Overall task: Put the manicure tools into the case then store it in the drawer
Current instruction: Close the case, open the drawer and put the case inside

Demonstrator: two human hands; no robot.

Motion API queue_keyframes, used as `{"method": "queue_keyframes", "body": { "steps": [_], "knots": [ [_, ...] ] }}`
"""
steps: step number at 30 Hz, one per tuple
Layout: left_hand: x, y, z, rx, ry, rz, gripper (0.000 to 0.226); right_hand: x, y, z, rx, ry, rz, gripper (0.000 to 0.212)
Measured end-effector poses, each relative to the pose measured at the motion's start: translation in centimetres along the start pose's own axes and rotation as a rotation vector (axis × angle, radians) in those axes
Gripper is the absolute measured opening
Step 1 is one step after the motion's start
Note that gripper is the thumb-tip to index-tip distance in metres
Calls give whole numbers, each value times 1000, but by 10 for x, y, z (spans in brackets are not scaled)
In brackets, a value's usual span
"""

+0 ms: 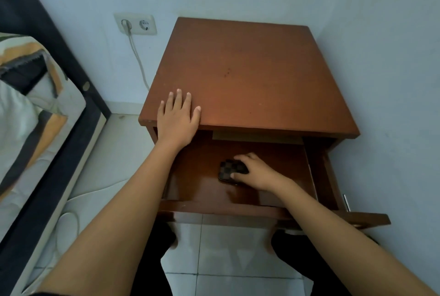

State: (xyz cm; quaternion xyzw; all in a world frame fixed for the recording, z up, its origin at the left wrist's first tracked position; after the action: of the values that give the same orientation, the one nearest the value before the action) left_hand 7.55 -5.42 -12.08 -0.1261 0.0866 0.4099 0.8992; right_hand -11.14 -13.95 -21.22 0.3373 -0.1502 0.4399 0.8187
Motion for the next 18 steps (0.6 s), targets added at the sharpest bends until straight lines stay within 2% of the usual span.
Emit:
{"method": "queue_keyframes", "body": {
  "steps": [5, 8, 10, 13, 15, 18],
  "knots": [
    [-16, 67, 1, 24, 165, 0, 63, 14, 57, 20, -172, -123, 78, 54],
    [-28, 111, 4, 77, 267, -35, 69, 23, 90, 27, -223, -106, 161, 59],
    [-40, 143, 5, 92, 203, -174, 77, 26, 112, 25, -233, -16, 221, 70],
    [-56, 174, -2, 93, -43, -445, 86, 29, 134, 18, -352, 303, 342, 88],
    [-56, 174, -3, 83, -92, -493, 91, 28, 135, 13, -409, 441, 378, 93],
    [-56, 164, -2, 63, -98, -496, 96, 24, 126, 21, -503, 487, 322, 99]
  ]
}}
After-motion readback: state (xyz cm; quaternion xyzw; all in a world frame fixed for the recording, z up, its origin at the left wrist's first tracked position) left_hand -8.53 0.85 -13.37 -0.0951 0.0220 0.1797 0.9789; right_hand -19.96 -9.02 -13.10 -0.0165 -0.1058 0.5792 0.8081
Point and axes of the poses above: each hand's wrist, its own y-axis away from the middle knuckle, its own z-axis out of the back of the hand, x = y × z, the point moved 9 cm from there along -y, towards the middle knuckle, and after that the axes turned 3 degrees about -x, right-handed, at the moved point
